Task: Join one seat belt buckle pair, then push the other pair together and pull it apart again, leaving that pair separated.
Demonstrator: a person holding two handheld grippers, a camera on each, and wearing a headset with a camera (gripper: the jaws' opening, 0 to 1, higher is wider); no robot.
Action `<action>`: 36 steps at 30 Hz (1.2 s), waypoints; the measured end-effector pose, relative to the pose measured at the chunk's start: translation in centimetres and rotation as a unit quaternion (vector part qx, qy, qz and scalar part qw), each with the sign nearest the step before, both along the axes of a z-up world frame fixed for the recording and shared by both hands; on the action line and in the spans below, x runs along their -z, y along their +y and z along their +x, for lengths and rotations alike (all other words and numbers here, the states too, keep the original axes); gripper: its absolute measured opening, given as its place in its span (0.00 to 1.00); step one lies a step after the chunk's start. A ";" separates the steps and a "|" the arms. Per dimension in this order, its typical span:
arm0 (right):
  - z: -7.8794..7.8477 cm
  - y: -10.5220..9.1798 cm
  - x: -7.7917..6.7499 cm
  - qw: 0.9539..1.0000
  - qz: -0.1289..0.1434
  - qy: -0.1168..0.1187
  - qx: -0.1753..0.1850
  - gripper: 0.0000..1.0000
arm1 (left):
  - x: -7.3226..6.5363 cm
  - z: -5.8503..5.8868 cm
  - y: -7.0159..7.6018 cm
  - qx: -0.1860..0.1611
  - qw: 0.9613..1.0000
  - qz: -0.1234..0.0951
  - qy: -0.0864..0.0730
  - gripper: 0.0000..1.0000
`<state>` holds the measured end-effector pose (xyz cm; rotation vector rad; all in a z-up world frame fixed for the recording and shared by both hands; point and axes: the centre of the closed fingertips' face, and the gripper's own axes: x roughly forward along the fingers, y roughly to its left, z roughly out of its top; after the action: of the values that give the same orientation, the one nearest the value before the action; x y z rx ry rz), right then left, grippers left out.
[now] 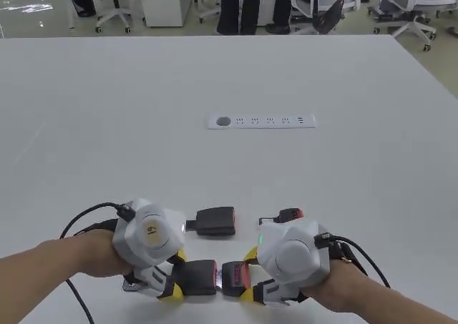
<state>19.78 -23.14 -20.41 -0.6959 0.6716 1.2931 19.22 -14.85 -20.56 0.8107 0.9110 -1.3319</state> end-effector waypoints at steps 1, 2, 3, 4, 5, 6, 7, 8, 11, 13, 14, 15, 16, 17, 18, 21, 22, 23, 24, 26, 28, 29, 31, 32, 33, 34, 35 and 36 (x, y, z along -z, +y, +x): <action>0.0 0.0 0.0 1.000 -0.004 0.000 0.000 0.31 | 0.0 0.0 -0.1 -0.001 1.000 0.000 0.001 0.33; -0.1 0.0 0.0 1.000 -0.009 -0.002 -0.002 0.31 | 0.1 0.1 0.0 -0.004 1.000 0.003 0.004 0.33; -0.1 0.0 0.0 1.000 -0.009 -0.002 -0.001 0.31 | 0.1 0.2 0.0 -0.002 1.000 0.005 0.005 0.33; 0.0 0.0 0.0 1.000 -0.008 0.000 0.004 0.32 | 0.1 0.2 0.0 0.001 1.000 0.008 0.004 0.33; 0.1 0.0 0.0 1.000 -0.008 0.002 0.006 0.32 | 0.1 0.2 0.0 0.001 1.000 0.009 0.005 0.33; 0.2 -0.1 -0.1 1.000 -0.010 0.001 0.009 0.33 | 0.1 0.2 0.0 -0.001 1.000 0.010 0.007 0.33; 0.4 -0.2 -0.1 1.000 -0.012 0.000 0.013 0.34 | 0.1 0.2 0.0 -0.002 1.000 0.010 0.008 0.33; 0.4 -0.3 -0.3 1.000 -0.013 0.001 0.018 0.36 | 0.1 0.2 0.0 -0.005 1.000 0.008 0.010 0.33; 0.3 -0.4 -0.8 1.000 -0.013 -0.001 0.016 0.38 | 0.0 0.1 0.0 -0.009 1.000 0.006 0.012 0.36; 0.5 -0.6 -0.9 1.000 -0.015 -0.007 0.015 0.40 | 0.0 0.0 0.1 -0.011 1.000 0.008 0.012 0.39; 0.5 -0.6 -1.0 1.000 -0.015 -0.007 0.017 0.41 | 0.0 0.0 0.3 -0.013 1.000 0.012 0.010 0.40; 0.6 -0.7 -0.9 1.000 -0.014 -0.007 0.019 0.41 | 0.0 0.0 0.4 -0.014 1.000 0.014 0.010 0.42; 0.6 -0.8 -0.9 1.000 -0.015 -0.008 0.019 0.43 | 0.0 0.0 0.5 -0.016 1.000 0.016 0.009 0.43; 0.6 -0.9 -1.2 1.000 -0.020 -0.011 0.018 0.43 | 0.0 -0.1 0.6 -0.019 1.000 0.017 0.011 0.44; 0.5 -1.0 -1.2 1.000 -0.023 -0.014 0.014 0.43 | -0.1 -0.2 0.7 -0.023 1.000 0.016 0.014 0.44; 0.5 -1.2 -1.5 0.999 -0.025 -0.019 0.011 0.45 | -0.5 -0.3 0.8 -0.032 0.999 0.010 0.011 0.44; 0.5 -1.3 -1.6 0.999 -0.024 -0.019 0.012 0.46 | -0.6 -0.2 0.9 -0.035 0.999 0.009 0.010 0.44; 0.5 -1.4 -1.6 0.999 -0.024 -0.020 0.013 0.47 | -0.8 -0.2 0.9 -0.039 0.999 0.007 0.008 0.45; 0.5 -1.4 -1.7 0.999 -0.024 -0.021 0.014 0.47 | -0.9 -0.3 0.9 -0.040 0.999 0.005 0.007 0.45; 0.7 -1.6 -1.8 0.999 -0.021 -0.021 0.018 0.48 | -1.0 -0.2 1.2 -0.045 0.999 0.002 0.005 0.45; 0.7 -1.8 -2.0 0.999 -0.016 -0.020 0.024 0.49 | -1.2 0.0 1.4 -0.052 0.999 -0.004 0.003 0.45; 0.7 -1.9 -2.2 0.999 -0.015 -0.021 0.025 0.49 | -1.3 0.0 1.4 -0.054 0.999 -0.006 0.002 0.46; 0.9 -2.1 -2.5 0.999 -0.013 -0.026 0.028 0.50 | -1.8 0.2 1.5 -0.064 0.998 -0.013 0.001 0.46; 0.8 -2.2 -2.6 0.999 -0.012 -0.027 0.029 0.51 | -2.0 0.4 1.6 -0.071 0.997 -0.018 -0.001 0.46; 0.7 -2.4 -2.9 0.999 -0.012 -0.029 0.030 0.51 | -2.2 0.4 1.6 -0.073 0.997 -0.020 -0.001 0.46; 0.8 -2.5 -2.9 0.999 -0.013 -0.031 0.031 0.51 | -2.3 0.5 1.7 -0.076 0.997 -0.023 -0.001 0.46; 1.1 -2.6 -3.0 0.999 -0.013 -0.032 0.033 0.51 | -2.6 0.6 1.7 -0.079 0.997 -0.024 -0.004 0.46; 1.0 -2.8 -3.2 0.999 -0.014 -0.033 0.035 0.52 | -2.8 0.6 1.7 -0.081 0.996 -0.025 -0.006 0.46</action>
<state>20.78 -25.91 -17.25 -0.7281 0.6555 1.1940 19.86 -13.12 -17.76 0.6903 0.9109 -1.2032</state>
